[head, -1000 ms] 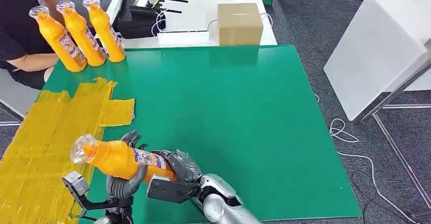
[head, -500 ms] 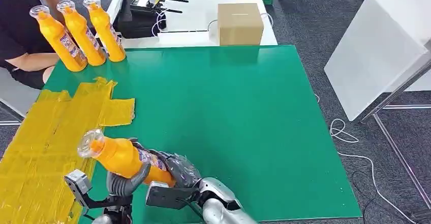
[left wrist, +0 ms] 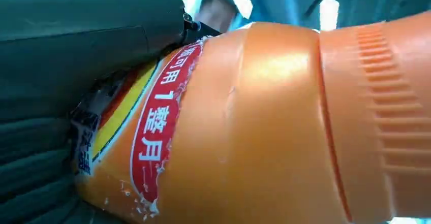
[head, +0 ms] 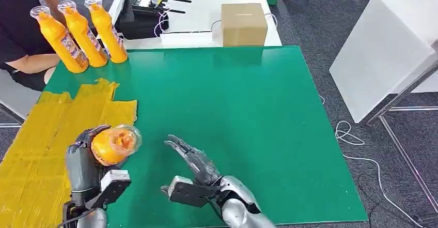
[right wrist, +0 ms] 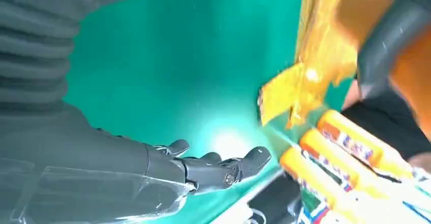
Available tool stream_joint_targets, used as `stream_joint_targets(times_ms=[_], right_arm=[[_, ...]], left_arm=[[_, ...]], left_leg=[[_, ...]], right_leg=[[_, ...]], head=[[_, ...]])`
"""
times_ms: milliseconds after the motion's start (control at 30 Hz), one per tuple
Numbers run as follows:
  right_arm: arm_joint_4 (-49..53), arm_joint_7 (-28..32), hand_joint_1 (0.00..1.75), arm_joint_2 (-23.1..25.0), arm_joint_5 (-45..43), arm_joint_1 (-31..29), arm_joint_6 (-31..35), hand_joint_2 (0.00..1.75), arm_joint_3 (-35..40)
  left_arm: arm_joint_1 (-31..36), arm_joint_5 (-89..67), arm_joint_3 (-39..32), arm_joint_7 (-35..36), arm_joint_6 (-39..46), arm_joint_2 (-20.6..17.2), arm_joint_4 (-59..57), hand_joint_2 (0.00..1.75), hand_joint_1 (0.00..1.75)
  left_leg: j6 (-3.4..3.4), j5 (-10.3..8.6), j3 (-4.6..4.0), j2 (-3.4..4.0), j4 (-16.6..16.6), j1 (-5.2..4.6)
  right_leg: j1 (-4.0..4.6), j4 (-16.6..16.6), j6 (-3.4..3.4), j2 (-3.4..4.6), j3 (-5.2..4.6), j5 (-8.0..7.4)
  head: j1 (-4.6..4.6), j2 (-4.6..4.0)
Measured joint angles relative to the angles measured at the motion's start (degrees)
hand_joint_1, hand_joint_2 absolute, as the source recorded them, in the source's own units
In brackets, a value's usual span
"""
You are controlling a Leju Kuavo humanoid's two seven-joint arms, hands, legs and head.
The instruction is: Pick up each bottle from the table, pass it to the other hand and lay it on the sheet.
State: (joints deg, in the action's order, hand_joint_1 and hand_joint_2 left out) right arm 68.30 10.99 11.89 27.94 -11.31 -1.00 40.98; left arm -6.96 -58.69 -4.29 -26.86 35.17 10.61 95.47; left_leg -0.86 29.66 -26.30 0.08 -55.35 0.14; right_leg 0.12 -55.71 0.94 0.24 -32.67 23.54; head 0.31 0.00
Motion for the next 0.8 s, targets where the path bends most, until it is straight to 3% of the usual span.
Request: stream_joint_targets(times_ms=[233,400,433,467,567,667,800], right_arm=[[2.48,0.52,0.00,-2.19,-2.23,-0.56,-0.70,0.00,-0.50],[2.50,0.79,0.00,-3.06,-3.17,-1.31,-0.90,0.00,-0.48],[2.50,0.79,0.00,-3.17,-3.26,-1.43,-0.88,0.00,-0.48],[2.58,0.79,0.00,-3.33,-3.35,-1.47,-0.90,0.00,-0.48],[2.80,0.79,0.00,-3.87,-3.61,-1.47,-0.90,0.00,-0.46],[2.93,0.83,0.00,-4.33,-4.09,-1.47,-1.05,0.00,-0.37],[2.93,0.94,0.00,-5.10,-4.83,-1.52,-1.03,0.00,-0.24]], left_arm=[[2.35,-27.30,-0.72,14.80,4.43,-7.54,-10.94,1.75,1.75],[6.85,-31.01,0.68,21.72,3.29,-12.29,-23.62,1.75,1.75],[7.60,-31.03,0.83,22.01,2.86,-12.95,-25.93,1.75,0.65],[8.30,-31.03,0.94,22.29,2.49,-13.54,-28.03,0.00,0.00],[10.80,-31.05,1.34,25.03,3.04,-15.07,-32.90,0.00,0.00],[12.70,-31.14,6.70,37.66,4.61,-19.14,-36.19,0.00,0.00],[12.19,-31.23,10.47,38.07,4.78,-22.90,-35.43,0.00,0.00]], left_leg=[[0.04,-0.03,0.06,0.00,0.00,0.01],[0.04,-0.05,0.07,-0.01,0.00,0.00],[0.04,-0.05,0.06,0.00,0.00,0.01],[0.04,-0.05,0.07,0.00,0.00,0.01],[0.05,-0.05,0.05,-0.05,0.00,0.01],[0.05,-0.04,0.01,0.03,0.00,0.01],[0.05,-0.05,0.03,-0.01,0.00,0.03]], right_leg=[[0.01,-0.02,0.00,0.00,0.00,0.00],[0.01,-0.03,-0.01,0.00,0.00,-0.01],[0.02,-0.03,-0.01,0.00,0.00,-0.01],[0.02,-0.03,-0.01,0.00,0.00,-0.01],[0.01,-0.04,-0.01,-0.02,0.01,-0.01],[-0.01,-0.04,-0.01,0.05,0.00,-0.01],[0.03,-0.05,-0.01,0.03,-0.02,-0.01]], head=[[0.00,0.00],[0.02,0.00],[0.02,0.00],[0.02,0.00],[0.07,0.00],[0.00,0.00],[0.04,0.00]])
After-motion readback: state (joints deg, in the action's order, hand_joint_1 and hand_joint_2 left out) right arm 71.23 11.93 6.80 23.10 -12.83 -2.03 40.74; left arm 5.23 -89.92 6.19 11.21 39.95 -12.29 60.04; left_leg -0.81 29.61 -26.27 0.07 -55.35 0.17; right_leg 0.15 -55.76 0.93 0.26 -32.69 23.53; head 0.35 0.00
